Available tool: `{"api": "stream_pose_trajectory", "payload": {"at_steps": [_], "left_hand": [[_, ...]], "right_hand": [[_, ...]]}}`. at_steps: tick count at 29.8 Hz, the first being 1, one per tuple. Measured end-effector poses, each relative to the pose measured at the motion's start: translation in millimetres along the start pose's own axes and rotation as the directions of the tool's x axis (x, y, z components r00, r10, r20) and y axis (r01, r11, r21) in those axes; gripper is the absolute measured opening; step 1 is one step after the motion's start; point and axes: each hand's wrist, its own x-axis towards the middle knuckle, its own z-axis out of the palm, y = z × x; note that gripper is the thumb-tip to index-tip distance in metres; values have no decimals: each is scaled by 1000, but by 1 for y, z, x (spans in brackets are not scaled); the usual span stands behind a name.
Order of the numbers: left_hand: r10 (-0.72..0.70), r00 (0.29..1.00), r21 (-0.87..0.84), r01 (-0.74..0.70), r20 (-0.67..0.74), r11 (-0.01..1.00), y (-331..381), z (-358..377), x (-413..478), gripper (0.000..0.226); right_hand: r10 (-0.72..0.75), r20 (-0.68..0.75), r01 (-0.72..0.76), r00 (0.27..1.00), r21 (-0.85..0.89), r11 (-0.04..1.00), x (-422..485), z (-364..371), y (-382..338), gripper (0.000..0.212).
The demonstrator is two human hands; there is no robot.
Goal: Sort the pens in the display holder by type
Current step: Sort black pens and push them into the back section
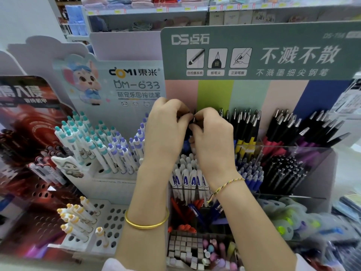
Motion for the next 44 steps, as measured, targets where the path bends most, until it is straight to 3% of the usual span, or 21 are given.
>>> {"api": "stream_pose_trajectory", "payload": {"at_steps": [10, 17, 25, 29, 34, 37, 44], "left_hand": [[18, 995, 89, -27, 100, 996, 5, -14, 22, 11], [41, 972, 169, -82, 232, 982, 6, -3, 19, 9], [127, 978, 166, -154, 163, 974, 1, 7, 21, 8], [124, 990, 78, -130, 74, 989, -3, 9, 20, 8], [122, 985, -28, -120, 119, 992, -6, -2, 17, 19], [105, 992, -53, -102, 64, 993, -11, -8, 14, 20], [69, 997, -98, -70, -17, 993, -15, -18, -1, 21]], "right_hand": [[20, 6, -21, 1000, 69, 997, 14, -9, 2, 8], [49, 60, -50, 997, 1, 999, 10, -6, 6, 12], [28, 65, -21, 997, -114, 993, 7, -6, 9, 18], [51, 78, -41, 996, -125, 991, 8, -3, 6, 23], [82, 85, -67, 993, -166, 984, 5, -2, 3, 24], [91, 98, -70, 991, -205, 976, 4, -3, -2, 24], [118, 94, -106, 989, -120, 987, 0, -5, -4, 23]]}}
